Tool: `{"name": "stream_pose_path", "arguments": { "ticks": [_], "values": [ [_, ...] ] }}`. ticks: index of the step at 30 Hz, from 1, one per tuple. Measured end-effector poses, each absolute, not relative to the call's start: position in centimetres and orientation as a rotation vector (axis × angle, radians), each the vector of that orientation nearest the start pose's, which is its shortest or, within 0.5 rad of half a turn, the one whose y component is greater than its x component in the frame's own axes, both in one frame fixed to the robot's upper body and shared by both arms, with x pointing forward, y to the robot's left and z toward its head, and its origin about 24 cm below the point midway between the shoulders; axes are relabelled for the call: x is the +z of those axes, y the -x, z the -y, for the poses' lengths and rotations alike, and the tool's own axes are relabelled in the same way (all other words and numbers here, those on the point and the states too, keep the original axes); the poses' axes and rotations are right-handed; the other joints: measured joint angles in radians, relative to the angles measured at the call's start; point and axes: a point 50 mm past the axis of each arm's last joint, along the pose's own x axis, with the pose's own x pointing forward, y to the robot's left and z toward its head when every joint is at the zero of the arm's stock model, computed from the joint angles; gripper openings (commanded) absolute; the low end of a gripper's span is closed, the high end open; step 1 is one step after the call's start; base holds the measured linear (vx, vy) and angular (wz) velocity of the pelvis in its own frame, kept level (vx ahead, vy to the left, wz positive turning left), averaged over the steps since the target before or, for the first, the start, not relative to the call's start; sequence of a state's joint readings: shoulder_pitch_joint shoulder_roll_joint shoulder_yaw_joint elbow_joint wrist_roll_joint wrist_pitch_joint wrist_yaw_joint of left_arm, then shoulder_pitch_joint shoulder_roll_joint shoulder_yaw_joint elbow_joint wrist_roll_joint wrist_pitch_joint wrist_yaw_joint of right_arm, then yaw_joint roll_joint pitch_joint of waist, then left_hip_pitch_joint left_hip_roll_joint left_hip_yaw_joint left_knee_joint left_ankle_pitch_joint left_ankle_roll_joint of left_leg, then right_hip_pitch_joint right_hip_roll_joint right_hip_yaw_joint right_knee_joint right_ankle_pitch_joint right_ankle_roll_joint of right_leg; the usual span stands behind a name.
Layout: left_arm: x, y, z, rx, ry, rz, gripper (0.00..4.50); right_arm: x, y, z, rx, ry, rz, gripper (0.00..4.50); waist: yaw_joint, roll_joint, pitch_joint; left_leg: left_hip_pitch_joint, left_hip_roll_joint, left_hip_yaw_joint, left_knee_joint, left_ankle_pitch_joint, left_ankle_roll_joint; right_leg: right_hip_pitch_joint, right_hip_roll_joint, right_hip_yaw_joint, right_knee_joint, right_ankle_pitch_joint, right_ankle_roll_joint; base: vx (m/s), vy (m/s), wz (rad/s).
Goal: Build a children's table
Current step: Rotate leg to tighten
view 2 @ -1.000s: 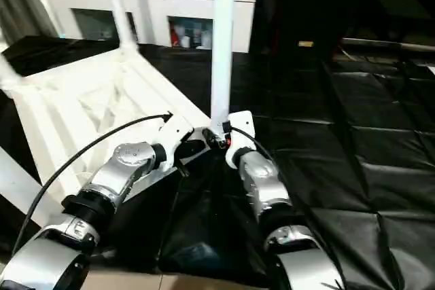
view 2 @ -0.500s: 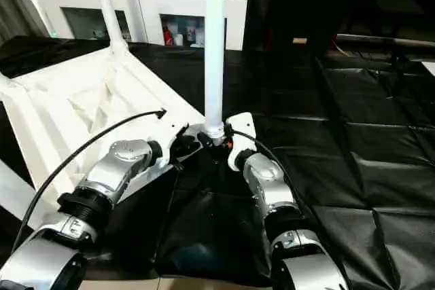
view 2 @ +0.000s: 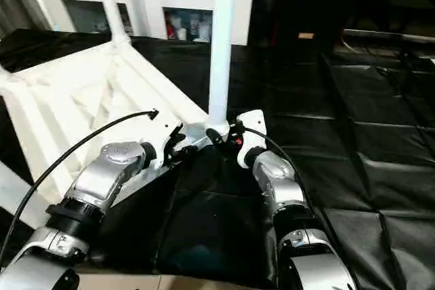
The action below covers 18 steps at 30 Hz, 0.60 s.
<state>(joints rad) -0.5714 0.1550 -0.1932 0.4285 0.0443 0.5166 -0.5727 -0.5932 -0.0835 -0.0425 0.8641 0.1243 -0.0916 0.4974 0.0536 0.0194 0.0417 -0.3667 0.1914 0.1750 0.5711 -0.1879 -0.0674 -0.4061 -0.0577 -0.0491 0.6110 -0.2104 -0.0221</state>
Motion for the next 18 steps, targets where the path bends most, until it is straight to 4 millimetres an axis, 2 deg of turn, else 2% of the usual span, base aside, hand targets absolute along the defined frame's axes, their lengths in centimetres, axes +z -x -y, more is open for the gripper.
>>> {"name": "stream_pose_path", "arguments": {
  "ticks": [3,6,9,11,18],
  "values": [
    [5.19,-33.23,-9.56,-0.726,-0.231,-0.493,2.11,2.76,-34.31,12.03,0.536,-0.071,-0.187,3.88,0.004,0.001,0.0,0.0,0.0,0.0,0.0,0.0,0.0,0.0,0.0,0.0,0.0,0.0,0.0,0.0,0.0,0.0],
    [5.19,-33.32,-9.52,-0.737,-0.225,-0.501,1.73,2.76,-34.31,12.05,0.536,-0.07,-0.187,3.88,0.005,0.003,-0.001,0.0,0.0,0.0,0.0,0.0,0.0,0.0,0.0,0.0,0.001,0.0,0.0,0.0,0.0,0.0],
    [5.2,-33.39,-9.44,-0.765,-0.217,-0.513,1.64,2.69,-34.26,12.05,0.537,-0.065,-0.19,3.88,0.006,0.003,-0.001,0.0,0.0,0.0,0.001,0.0,0.0,0.0,0.0,0.0,0.001,0.0,0.0,0.0,0.0,0.0],
    [5.2,-33.46,-9.38,-0.781,-0.217,-0.524,1.39,2.6,-34.21,12.05,0.537,-0.06,-0.194,3.88,0.007,0.004,-0.001,0.0,0.0,0.0,0.001,0.0,0.0,0.0,0.0,0.0,0.001,0.0,0.0,0.0,0.0,0.0],
    [5.32,-33.61,-9.27,-0.832,-0.249,-0.556,0.9,2.58,-34.21,12.14,0.539,-0.047,-0.197,3.88,0.009,0.007,-0.002,0.0,0.0,-0.001,0.002,0.0,0.0,0.0,0.0,-0.001,0.001,0.0,0.0,0.0,0.0,0.0]
  ]
}}
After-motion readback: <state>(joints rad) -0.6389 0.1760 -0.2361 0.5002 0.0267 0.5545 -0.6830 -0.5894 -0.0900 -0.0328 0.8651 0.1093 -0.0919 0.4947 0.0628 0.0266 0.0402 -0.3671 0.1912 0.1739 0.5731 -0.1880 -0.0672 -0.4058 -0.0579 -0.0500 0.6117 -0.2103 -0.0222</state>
